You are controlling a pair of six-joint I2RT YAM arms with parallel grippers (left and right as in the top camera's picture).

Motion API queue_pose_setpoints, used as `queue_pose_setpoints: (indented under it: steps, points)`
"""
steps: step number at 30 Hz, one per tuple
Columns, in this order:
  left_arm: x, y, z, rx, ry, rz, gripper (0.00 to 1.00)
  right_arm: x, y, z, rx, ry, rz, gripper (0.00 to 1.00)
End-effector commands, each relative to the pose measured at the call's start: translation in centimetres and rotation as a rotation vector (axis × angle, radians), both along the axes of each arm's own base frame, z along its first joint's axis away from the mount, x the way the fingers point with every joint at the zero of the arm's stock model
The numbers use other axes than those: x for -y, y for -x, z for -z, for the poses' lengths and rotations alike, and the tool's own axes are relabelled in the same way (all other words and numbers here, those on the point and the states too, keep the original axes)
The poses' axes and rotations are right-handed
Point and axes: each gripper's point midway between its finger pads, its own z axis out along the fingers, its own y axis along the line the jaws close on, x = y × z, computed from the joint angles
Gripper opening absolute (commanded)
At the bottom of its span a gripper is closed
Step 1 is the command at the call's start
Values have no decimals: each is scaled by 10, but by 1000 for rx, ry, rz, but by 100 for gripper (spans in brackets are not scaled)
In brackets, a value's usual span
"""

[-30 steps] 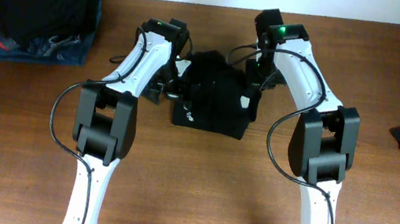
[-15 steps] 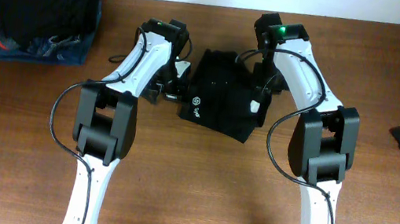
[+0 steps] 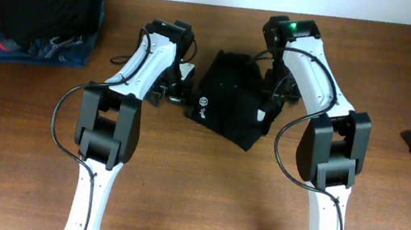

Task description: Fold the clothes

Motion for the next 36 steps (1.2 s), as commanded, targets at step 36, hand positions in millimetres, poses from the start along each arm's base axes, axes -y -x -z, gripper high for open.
queue_pose_setpoints:
  steps: [36]
  points:
    - [-6, 3, 12, -17, -17, 17, 99, -91, -61, 13, 187, -426, -195, 4]
